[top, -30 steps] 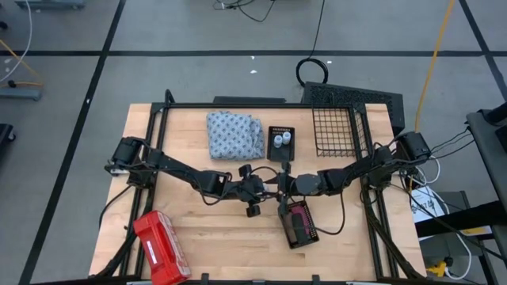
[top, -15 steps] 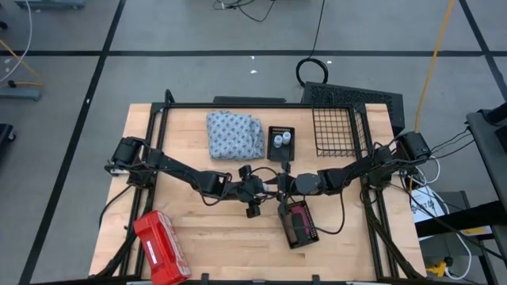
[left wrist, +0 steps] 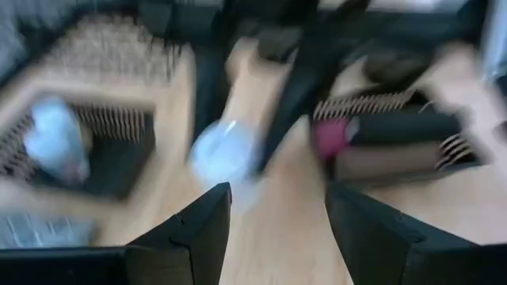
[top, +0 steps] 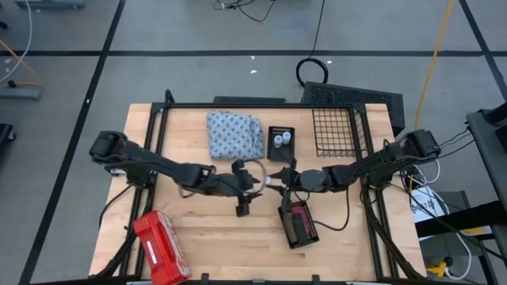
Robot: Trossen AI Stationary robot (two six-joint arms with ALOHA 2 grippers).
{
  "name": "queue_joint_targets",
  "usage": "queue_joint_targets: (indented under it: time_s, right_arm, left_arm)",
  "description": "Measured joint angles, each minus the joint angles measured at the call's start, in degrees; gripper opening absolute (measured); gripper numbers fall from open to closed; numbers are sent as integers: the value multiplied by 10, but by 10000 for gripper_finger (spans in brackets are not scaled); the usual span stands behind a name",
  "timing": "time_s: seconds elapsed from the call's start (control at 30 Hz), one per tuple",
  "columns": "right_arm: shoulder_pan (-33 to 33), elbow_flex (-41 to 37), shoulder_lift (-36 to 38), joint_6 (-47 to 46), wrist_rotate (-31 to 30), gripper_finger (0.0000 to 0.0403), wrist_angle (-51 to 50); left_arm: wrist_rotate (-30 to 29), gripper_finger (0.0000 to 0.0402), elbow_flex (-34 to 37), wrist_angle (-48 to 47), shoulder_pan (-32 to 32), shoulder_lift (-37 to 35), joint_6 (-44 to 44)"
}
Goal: Pick & Place Medicine items
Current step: Put the transparent pill bottle into the top black basket
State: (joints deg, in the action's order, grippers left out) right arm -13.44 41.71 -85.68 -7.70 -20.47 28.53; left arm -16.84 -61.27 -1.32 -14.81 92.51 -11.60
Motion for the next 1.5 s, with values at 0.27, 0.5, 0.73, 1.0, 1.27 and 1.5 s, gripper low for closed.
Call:
queue_joint_targets:
  time_s: [0.27,0.5,0.73,1.0,1.27,1.5]
  right_arm:
    - [17,-2,54,-5,-107,118,-38]
    - [74,-2,38,-39,-128,118,-39]
    - [134,-2,-17,-81,-130,118,-33]
    - [173,-2,-62,-101,-131,118,-29]
    - [180,-1,-103,-111,-125,118,-24]
    - [180,-1,-131,-111,-125,126,-7]
  left_arm:
    - [-50,214,106,125,-11,-73,54]
    - [-77,214,214,289,10,-83,40]
    - [-72,214,246,328,27,-83,18]
    - [-72,214,246,324,30,-84,27]
    - [-72,214,246,323,30,-84,29]
    - [-71,214,246,323,30,-84,29]
